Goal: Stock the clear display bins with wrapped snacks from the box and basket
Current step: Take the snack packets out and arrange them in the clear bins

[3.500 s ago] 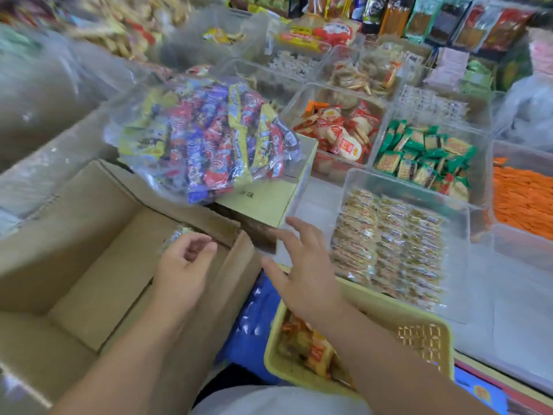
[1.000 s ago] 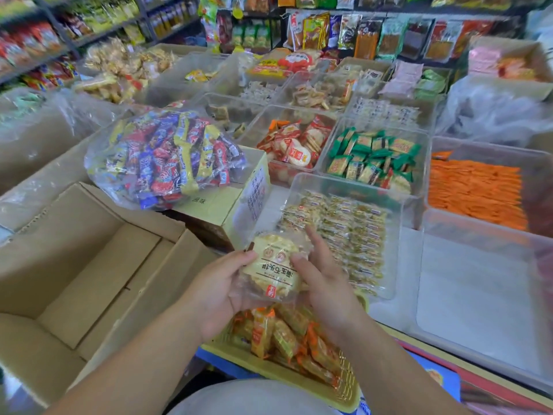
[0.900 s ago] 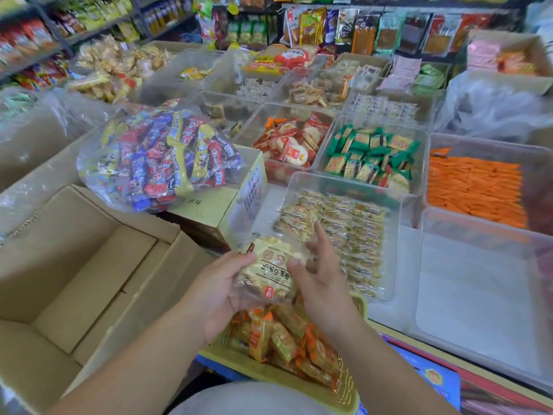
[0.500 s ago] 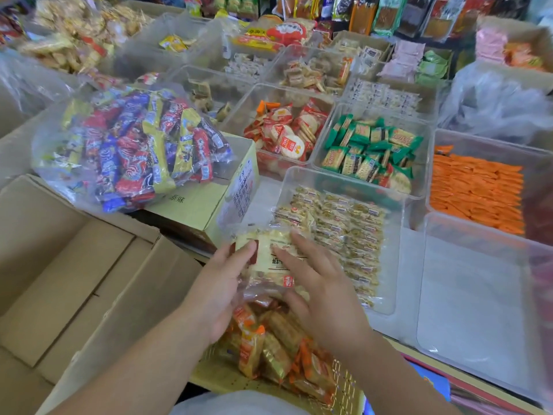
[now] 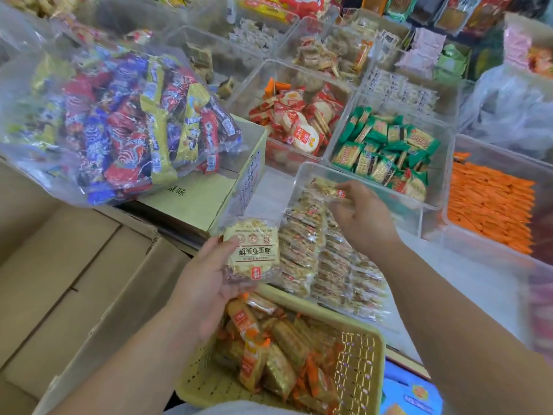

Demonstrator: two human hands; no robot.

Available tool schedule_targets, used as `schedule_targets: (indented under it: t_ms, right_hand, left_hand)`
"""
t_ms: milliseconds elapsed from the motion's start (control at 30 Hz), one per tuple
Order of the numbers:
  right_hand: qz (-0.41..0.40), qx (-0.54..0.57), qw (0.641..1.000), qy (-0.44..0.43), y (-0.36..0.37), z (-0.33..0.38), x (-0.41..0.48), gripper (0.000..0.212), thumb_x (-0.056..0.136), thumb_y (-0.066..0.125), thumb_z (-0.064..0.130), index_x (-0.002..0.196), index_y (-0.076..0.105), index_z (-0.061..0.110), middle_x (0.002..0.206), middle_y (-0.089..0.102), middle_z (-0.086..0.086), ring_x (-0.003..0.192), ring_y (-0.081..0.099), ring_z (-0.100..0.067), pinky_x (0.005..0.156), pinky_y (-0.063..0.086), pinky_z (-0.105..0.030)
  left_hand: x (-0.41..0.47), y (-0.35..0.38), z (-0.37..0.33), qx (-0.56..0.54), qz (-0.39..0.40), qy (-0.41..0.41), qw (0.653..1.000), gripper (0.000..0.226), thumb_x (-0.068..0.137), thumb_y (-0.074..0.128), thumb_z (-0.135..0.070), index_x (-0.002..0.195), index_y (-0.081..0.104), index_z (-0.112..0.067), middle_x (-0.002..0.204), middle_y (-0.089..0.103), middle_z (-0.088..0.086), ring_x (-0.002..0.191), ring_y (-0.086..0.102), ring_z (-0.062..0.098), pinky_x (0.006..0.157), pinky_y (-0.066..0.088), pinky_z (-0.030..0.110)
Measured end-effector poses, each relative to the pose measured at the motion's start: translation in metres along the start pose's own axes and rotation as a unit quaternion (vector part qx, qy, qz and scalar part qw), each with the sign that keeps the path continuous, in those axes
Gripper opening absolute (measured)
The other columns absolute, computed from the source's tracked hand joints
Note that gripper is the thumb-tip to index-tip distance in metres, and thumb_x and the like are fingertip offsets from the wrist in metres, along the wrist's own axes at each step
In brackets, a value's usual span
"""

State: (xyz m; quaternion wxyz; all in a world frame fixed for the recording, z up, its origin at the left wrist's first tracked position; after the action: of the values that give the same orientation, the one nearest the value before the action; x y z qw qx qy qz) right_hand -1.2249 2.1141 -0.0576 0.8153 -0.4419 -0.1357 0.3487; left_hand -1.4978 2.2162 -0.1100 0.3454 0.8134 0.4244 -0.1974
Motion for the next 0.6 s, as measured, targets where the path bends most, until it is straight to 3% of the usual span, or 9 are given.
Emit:
schedule_targets:
  t_ms: [100,267,433,600]
  right_hand:
    - [0.080,-0.033,0.995,0.042,0.030,-0.011,0.029,0.039,0.099,0.056,0.041,0.132,0.053,0.020,0.111,0.061,0.000,0.089,0.060,-0.023,0.073,0.047,-0.034]
    - [0.159,-0.094,0.983,0.010,0.061,-0.006,0.042,0.037,0.104,0.049,0.038,0.129,0.061,0.013,0.123,0.067,-0.012,0.107,0.061,-0.032,0.081,0.041,-0.033]
    - [0.205,-0.154,0.966,-0.025,0.084,0.005,0.035,0.039,0.108,0.036,0.039,0.134,0.058,0.020,0.120,0.067,-0.011,0.112,0.060,-0.033,0.084,0.041,-0.035]
    - [0.220,-0.155,0.963,-0.027,0.088,0.008,0.024,0.047,0.109,0.033,0.040,0.152,0.041,0.023,0.145,0.055,-0.013,0.128,0.053,-0.035,0.107,0.042,-0.045]
  left_hand:
    - [0.000,-0.004,-0.001,-0.014,0.007,0.002,1.000,0.035,0.096,0.064,-0.025,0.131,0.063,-0.022,0.112,0.078,0.013,0.095,0.077,0.033,0.073,0.062,0.045]
    - [0.000,-0.010,-0.001,-0.028,0.009,0.000,1.000,0.061,0.081,0.071,-0.031,0.139,0.058,-0.017,0.119,0.076,0.013,0.104,0.075,0.037,0.065,0.062,0.038]
    - [-0.001,-0.013,0.001,-0.038,0.003,-0.005,0.999,0.066,0.080,0.072,-0.032,0.143,0.055,-0.017,0.119,0.076,0.013,0.103,0.075,0.037,0.065,0.062,0.038]
    - [-0.006,-0.008,0.002,-0.061,-0.005,-0.017,0.998,0.056,0.079,0.072,-0.028,0.132,0.063,-0.015,0.117,0.076,0.018,0.097,0.076,0.039,0.066,0.062,0.039]
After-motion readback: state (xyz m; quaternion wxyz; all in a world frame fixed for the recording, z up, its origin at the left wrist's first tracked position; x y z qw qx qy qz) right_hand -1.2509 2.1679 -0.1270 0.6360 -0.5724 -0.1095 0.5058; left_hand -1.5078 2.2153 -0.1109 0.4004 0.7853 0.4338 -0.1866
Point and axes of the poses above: each hand's wrist, its own x-axis towards the middle knuckle, its own y-axis out of the palm, z = x × y, the point moved 10 cm from there along x, towards the middle knuckle
